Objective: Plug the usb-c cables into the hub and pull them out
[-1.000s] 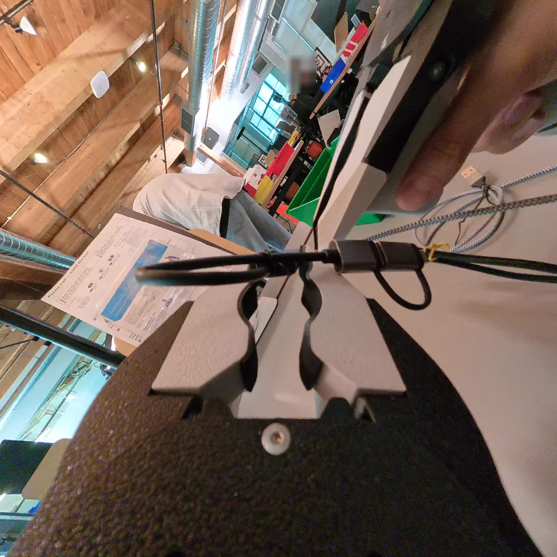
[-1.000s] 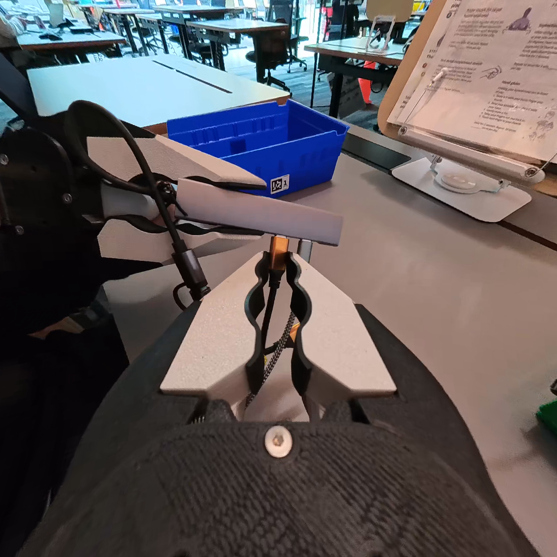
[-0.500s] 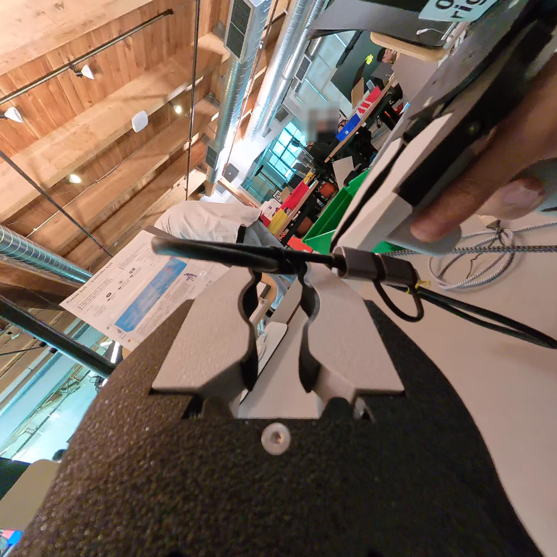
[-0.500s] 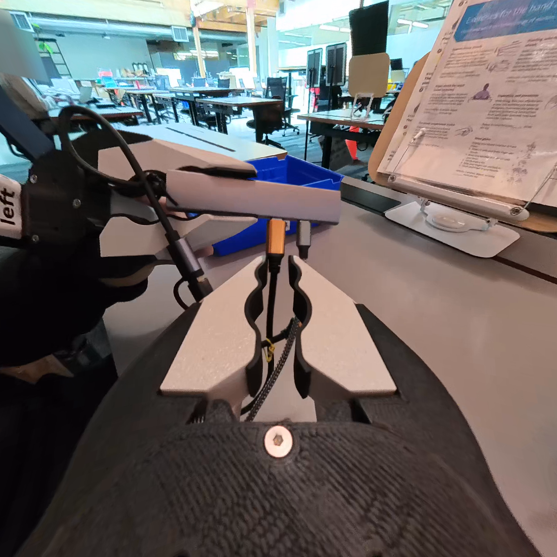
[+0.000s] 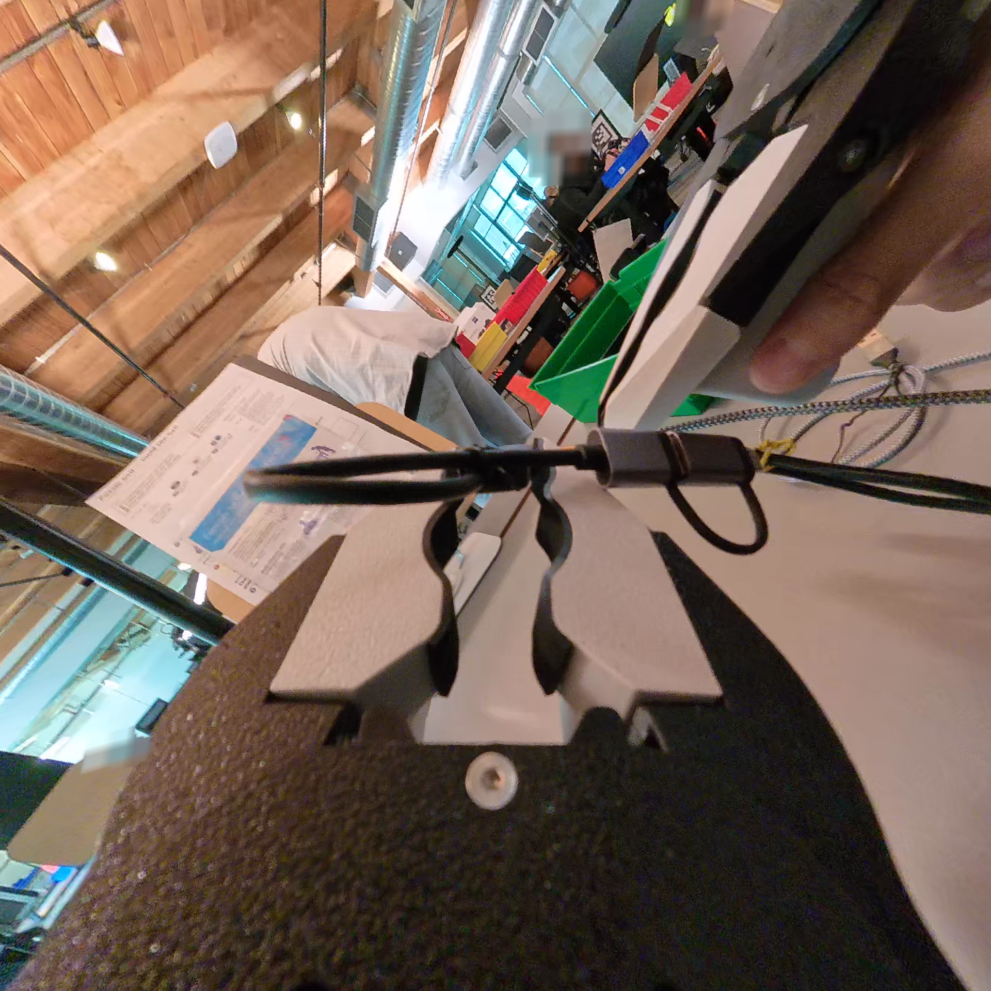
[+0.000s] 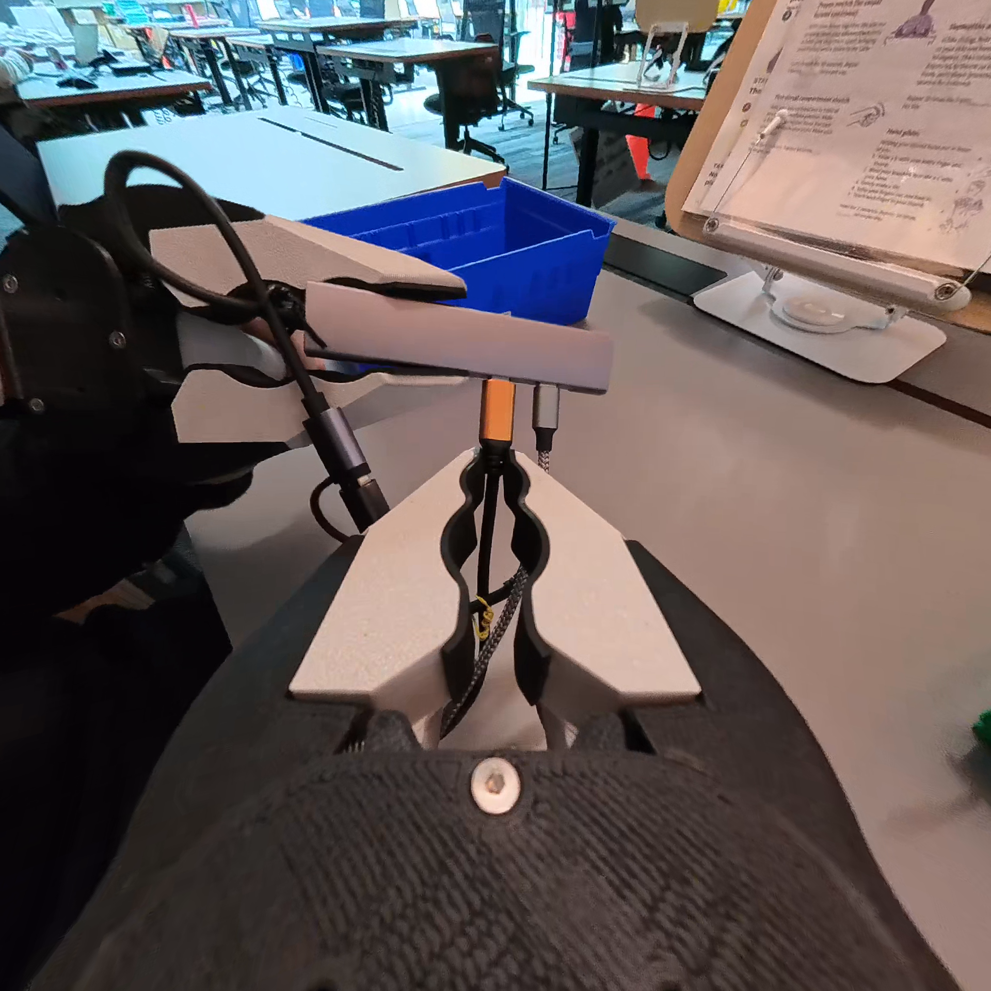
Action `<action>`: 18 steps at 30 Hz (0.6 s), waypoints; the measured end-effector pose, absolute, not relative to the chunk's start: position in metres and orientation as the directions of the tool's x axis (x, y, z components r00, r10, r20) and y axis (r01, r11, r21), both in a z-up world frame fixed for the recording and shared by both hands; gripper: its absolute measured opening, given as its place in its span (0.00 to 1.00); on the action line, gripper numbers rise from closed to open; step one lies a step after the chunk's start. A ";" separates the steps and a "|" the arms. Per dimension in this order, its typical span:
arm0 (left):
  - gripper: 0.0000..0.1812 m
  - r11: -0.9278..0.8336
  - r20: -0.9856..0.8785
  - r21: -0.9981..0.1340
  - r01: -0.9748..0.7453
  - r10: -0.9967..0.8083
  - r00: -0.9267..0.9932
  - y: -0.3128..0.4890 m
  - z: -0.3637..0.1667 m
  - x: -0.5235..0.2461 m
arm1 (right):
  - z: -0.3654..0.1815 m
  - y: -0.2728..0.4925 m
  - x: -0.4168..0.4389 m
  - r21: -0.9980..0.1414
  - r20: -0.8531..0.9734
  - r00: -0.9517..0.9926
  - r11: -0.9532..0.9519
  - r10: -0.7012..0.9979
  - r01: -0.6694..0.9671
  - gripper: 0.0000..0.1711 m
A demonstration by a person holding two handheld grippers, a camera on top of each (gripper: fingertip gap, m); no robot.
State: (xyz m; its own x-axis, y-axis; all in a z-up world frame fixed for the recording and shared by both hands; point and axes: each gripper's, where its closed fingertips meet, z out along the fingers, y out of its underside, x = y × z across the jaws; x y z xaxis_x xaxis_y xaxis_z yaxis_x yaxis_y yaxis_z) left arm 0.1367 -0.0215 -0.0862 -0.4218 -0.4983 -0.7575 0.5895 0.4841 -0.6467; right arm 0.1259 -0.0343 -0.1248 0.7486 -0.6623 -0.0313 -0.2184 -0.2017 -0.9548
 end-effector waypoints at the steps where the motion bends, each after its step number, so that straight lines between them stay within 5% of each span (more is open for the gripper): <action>1: 0.12 0.478 -0.743 -0.665 0.574 -0.501 -0.444 -0.022 -0.087 0.138 | -0.126 -0.035 0.126 -0.952 -0.015 0.744 -0.218 -0.668 -0.215 0.04; 8: 0.13 0.443 -0.676 -0.736 0.512 -0.523 -0.519 -0.028 -0.089 0.143 | -0.126 -0.044 0.125 -0.939 0.012 0.727 -0.257 -0.687 -0.228 0.04; 10: 0.12 0.541 -0.674 -0.728 0.421 -0.679 -0.291 0.025 -0.074 0.184 | -0.149 -0.048 0.112 -0.868 0.104 0.741 -0.424 -0.663 -0.258 0.04; 12: 0.12 0.309 -0.404 -0.910 0.277 -0.812 -0.421 0.073 -0.059 0.210 | -0.136 -0.065 0.112 -0.912 0.081 0.699 -0.336 -0.711 -0.237 0.04; 18: 0.12 0.377 -0.554 -0.817 0.436 -0.722 -0.414 0.065 -0.029 0.186 | -0.026 -0.079 0.067 -0.998 -0.033 0.826 0.068 -0.563 0.007 0.04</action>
